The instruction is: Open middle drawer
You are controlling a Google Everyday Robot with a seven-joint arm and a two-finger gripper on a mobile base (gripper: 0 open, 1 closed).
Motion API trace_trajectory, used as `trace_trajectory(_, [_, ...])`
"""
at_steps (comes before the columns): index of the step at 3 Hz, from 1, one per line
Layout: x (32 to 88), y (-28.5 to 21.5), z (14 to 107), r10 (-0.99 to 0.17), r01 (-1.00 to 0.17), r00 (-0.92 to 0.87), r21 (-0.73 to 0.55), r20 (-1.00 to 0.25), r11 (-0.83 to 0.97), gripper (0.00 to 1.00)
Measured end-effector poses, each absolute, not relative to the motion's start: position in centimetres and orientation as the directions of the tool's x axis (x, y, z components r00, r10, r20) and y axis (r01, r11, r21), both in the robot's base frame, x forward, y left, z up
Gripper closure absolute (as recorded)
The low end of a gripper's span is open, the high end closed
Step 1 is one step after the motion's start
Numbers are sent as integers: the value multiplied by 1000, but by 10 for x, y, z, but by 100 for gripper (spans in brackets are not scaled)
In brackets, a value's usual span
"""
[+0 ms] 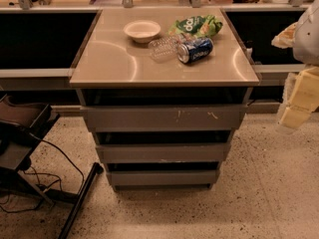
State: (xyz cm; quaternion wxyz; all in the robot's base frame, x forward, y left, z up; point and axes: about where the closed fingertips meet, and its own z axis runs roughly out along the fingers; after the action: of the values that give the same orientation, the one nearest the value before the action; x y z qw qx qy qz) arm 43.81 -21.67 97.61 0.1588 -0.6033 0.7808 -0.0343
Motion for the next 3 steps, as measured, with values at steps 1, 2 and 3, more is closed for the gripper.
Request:
trace_trajectory(1, [438,-217,976,-953,-931,-222,-245,-207,270,0])
trace_trajectory(2, [442,-209,963,-952,-935,-210,-240,-223,262,0])
trace_trajectory(3, [452,-185,890,-929,-965,-161,-144,-332,219,0])
